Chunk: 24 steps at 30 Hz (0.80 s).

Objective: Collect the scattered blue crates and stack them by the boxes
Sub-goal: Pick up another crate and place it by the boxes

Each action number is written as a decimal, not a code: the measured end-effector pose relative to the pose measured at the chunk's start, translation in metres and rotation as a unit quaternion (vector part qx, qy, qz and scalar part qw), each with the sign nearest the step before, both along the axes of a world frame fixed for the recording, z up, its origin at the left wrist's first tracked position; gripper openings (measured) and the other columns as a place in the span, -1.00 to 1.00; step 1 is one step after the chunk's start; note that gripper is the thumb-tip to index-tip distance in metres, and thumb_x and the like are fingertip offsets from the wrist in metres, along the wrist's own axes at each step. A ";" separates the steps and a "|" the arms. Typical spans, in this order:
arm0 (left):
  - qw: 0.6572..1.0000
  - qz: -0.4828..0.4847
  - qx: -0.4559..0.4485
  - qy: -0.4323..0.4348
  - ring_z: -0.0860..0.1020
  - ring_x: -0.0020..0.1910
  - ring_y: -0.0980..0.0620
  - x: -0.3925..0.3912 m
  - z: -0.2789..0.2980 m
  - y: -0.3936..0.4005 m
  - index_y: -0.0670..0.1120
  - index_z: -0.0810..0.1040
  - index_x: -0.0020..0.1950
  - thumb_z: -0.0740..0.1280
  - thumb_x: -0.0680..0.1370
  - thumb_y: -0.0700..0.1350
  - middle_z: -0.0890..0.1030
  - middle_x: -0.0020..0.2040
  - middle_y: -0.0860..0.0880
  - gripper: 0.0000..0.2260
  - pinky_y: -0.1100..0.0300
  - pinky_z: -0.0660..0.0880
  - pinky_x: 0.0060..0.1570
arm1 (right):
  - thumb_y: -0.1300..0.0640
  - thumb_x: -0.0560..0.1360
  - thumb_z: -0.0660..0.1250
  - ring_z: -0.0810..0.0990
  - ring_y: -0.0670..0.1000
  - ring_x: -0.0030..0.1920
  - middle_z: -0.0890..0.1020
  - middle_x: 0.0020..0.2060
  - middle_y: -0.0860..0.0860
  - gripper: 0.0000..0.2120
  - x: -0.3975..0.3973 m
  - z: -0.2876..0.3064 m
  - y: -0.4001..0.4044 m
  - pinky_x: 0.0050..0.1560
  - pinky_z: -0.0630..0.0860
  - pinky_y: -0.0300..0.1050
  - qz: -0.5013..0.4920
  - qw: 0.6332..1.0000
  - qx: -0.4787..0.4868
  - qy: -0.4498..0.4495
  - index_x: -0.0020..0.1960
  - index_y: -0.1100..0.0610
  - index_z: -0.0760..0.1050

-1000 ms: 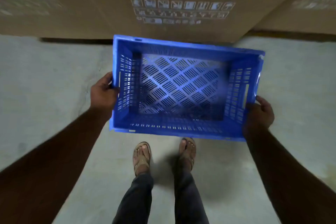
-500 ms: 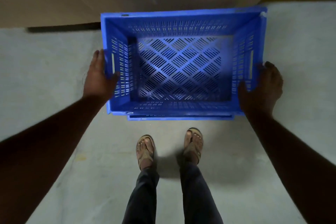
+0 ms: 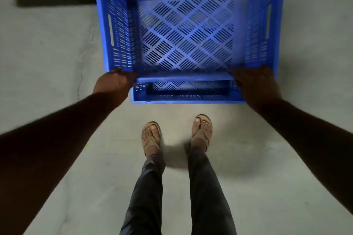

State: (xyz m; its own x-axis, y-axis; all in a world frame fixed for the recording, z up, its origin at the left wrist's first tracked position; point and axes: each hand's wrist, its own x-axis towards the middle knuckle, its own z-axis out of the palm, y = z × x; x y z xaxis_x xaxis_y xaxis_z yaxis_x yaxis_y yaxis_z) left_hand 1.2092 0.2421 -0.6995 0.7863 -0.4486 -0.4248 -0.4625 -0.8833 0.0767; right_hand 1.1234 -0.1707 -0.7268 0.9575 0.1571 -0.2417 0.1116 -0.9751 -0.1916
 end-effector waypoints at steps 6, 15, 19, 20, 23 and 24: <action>0.993 0.060 0.052 0.092 0.57 0.17 -0.31 0.013 0.004 -0.009 0.01 0.55 0.36 0.34 0.60 0.00 0.60 0.25 -0.22 -0.67 -0.13 0.53 0.13 | 0.05 0.57 0.25 0.67 0.33 0.00 0.71 0.04 0.20 -0.70 0.015 0.025 0.017 0.04 0.58 0.22 -0.054 0.995 -0.005 0.080 0.23 0.05 0.63; 0.989 0.048 0.085 0.115 0.64 0.00 -0.30 -0.034 0.011 0.000 0.04 0.58 0.35 0.38 0.56 0.05 0.66 0.09 -0.21 -0.64 -0.14 0.60 -0.03 | 0.01 0.54 0.42 0.67 0.27 0.10 0.70 0.15 0.16 -0.67 -0.030 0.044 0.027 0.11 0.58 0.13 -0.068 0.981 0.042 0.179 0.30 0.01 0.61; 0.979 0.083 0.086 0.165 0.61 0.17 -0.25 -0.057 0.024 0.000 0.10 0.52 0.42 0.36 0.57 0.11 0.63 0.26 -0.13 -0.59 -0.08 0.54 0.10 | -0.06 0.51 0.45 0.67 0.29 0.12 0.69 0.19 0.13 -0.65 -0.054 0.046 0.031 0.12 0.61 0.20 -0.070 0.973 0.042 0.215 0.28 -0.03 0.61; 0.977 0.086 0.084 0.177 0.60 0.21 -0.23 -0.059 0.026 0.000 0.12 0.51 0.43 0.35 0.58 0.13 0.60 0.30 -0.11 -0.58 -0.05 0.53 0.14 | -0.06 0.51 0.46 0.68 0.29 0.12 0.69 0.19 0.12 -0.64 -0.057 0.048 0.032 0.13 0.61 0.21 -0.078 0.972 0.043 0.215 0.28 -0.03 0.62; 0.970 0.077 0.094 0.212 0.54 0.30 -0.17 -0.061 0.025 0.005 0.18 0.44 0.46 0.32 0.58 0.19 0.53 0.40 -0.04 -0.55 0.04 0.47 0.23 | -0.05 0.49 0.48 0.68 0.25 0.11 0.70 0.17 0.11 -0.64 -0.062 0.052 0.034 0.12 0.60 0.15 -0.094 0.972 0.036 0.210 0.27 -0.03 0.64; 0.967 0.078 0.096 0.223 0.53 0.32 -0.16 -0.061 0.024 0.006 0.19 0.43 0.47 0.32 0.57 0.20 0.51 0.42 -0.03 -0.54 0.06 0.46 0.26 | -0.05 0.49 0.49 0.69 0.25 0.10 0.71 0.16 0.12 -0.63 -0.064 0.052 0.033 0.10 0.60 0.15 -0.097 0.973 0.036 0.207 0.27 -0.03 0.64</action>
State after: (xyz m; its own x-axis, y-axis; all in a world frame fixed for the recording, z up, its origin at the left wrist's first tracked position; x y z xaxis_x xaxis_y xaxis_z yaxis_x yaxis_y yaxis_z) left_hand 1.1486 0.2478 -0.6759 0.5573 -0.2196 -0.8008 -0.2816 -0.9572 0.0666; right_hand 1.0596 -0.1376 -0.6747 0.7936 0.0142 -0.6083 -0.1745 -0.9524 -0.2499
